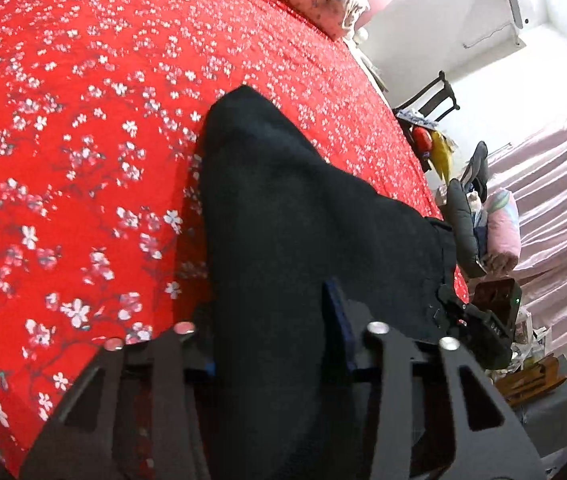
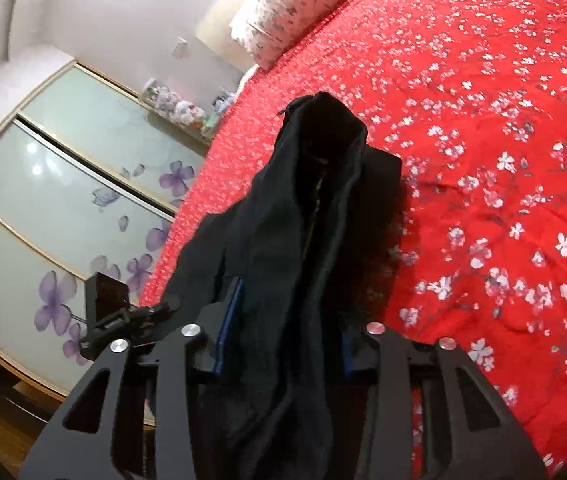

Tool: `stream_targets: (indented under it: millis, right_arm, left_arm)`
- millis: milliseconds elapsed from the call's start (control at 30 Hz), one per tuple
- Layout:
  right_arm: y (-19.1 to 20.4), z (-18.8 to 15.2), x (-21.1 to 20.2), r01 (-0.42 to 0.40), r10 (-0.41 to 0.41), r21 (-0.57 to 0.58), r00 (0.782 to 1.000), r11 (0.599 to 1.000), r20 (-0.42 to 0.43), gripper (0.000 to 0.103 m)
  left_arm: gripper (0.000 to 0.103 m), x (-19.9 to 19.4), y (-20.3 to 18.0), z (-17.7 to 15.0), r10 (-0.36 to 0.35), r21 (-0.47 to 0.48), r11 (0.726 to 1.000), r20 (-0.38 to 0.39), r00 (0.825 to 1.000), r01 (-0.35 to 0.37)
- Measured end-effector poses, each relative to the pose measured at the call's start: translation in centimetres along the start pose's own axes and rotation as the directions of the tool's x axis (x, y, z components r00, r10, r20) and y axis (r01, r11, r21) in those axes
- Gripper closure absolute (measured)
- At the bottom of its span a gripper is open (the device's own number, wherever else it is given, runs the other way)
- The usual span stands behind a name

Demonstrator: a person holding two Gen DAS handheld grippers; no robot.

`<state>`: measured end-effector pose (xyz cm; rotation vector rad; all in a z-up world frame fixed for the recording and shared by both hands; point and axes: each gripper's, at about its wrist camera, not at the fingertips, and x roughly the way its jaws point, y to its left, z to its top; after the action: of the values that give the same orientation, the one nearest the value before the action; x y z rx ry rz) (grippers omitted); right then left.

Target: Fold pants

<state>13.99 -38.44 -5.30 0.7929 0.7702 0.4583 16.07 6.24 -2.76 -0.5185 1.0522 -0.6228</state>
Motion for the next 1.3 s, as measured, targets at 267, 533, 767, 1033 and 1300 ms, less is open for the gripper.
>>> stream_targets:
  millis: [267,533,767,1033,1300]
  right_arm:
    - [1.3,0.6,-0.8,-0.113,0.114,-0.019,0.991,0.993,0.069,0.068]
    - [1.4,1.2,-1.1,-0.196,0.196,-0.008,0.978,0.981,0.075,0.069]
    - [1.9,2.4,-0.8,-0.232,0.231,-0.003,0.967,0.973,0.109,0.07]
    - [0.8,5.4,0.0,-0.26,0.253,0.02,0.953,0.965,0.165,0.071]
    - [-2.7,7.8,2.8,-0.176,0.16,0.096,0.974,0.98,0.159,0.071]
  left_arm:
    - [0.075,-1.5,-0.3,-0.1,-0.015,0.012,1.0,0.066,0.998,0.014]
    - [0.075,-3.5,-2.0,-0.7,0.005,0.036,0.999,0.072,0.997,-0.008]
    - [0.078,-3.3,-2.1,0.4,-0.042,0.01,0.999,0.126,0.991,0.041]
    - [0.079,-2.2,-3.3,2.4,-0.074,0.002,0.997,0.223,0.972,0.076]
    - [0.079,1.1,-1.8,4.6,-0.013,-0.049,0.998,0.217,0.976,0.024]
